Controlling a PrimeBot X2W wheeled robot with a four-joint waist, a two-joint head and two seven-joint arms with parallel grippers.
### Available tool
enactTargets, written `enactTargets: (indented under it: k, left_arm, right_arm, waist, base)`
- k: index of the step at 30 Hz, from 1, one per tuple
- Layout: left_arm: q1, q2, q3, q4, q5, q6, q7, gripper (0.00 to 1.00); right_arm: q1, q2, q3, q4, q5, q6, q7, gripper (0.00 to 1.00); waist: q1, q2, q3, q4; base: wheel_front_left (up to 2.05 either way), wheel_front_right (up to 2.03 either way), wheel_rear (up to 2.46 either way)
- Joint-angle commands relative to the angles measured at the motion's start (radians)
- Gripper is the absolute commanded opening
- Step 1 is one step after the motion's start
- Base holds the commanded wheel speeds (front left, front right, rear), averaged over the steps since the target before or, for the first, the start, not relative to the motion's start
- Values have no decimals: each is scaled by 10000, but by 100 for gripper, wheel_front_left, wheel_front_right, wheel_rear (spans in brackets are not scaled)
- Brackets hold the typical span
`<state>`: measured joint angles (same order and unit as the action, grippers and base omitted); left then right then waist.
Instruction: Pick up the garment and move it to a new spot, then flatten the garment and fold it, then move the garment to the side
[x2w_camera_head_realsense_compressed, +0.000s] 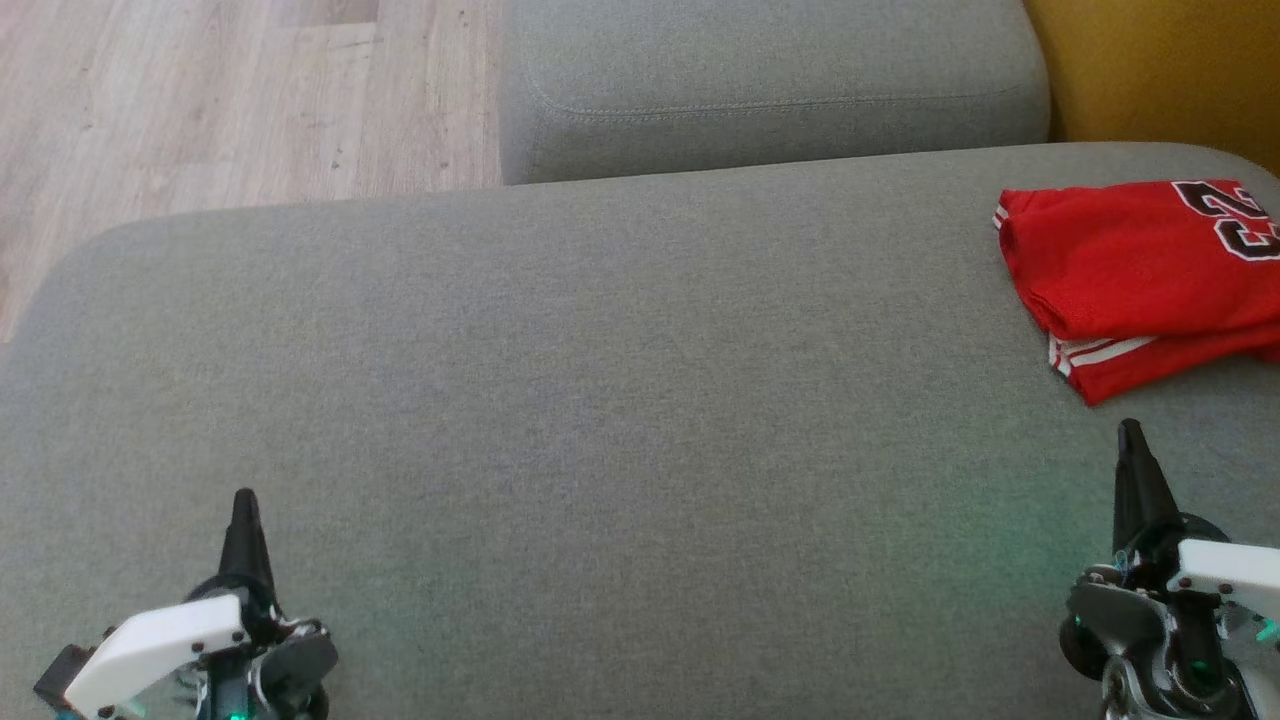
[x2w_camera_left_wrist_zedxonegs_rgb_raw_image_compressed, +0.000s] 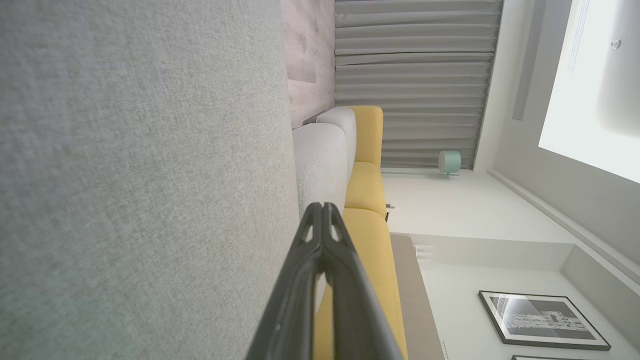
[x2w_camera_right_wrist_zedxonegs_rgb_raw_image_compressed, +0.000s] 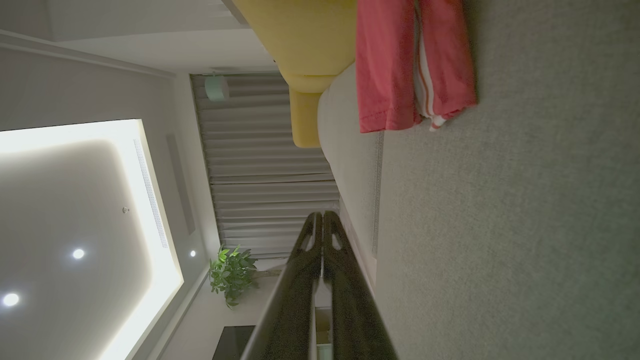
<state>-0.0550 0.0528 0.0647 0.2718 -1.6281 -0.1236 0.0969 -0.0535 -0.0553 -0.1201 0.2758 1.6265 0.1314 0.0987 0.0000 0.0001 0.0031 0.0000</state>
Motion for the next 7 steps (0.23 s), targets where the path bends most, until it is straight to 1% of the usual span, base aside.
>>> enactTargets:
  k: [1, 7]
  left_arm:
    - [-518, 74, 358, -272, 84, -71, 56, 0]
    - [-519, 67, 367, -272, 92, -71, 64, 0]
  right_arm:
    - [-533, -34, 175, -317, -87, -7, 56, 0]
    - [-534, -28, 167, -316, -94, -7, 63, 0]
  waist:
    - [0, -1, 0, 0]
    - [0, -1, 0, 0]
  base:
    - [0, 0, 0]
    - [0, 0, 0]
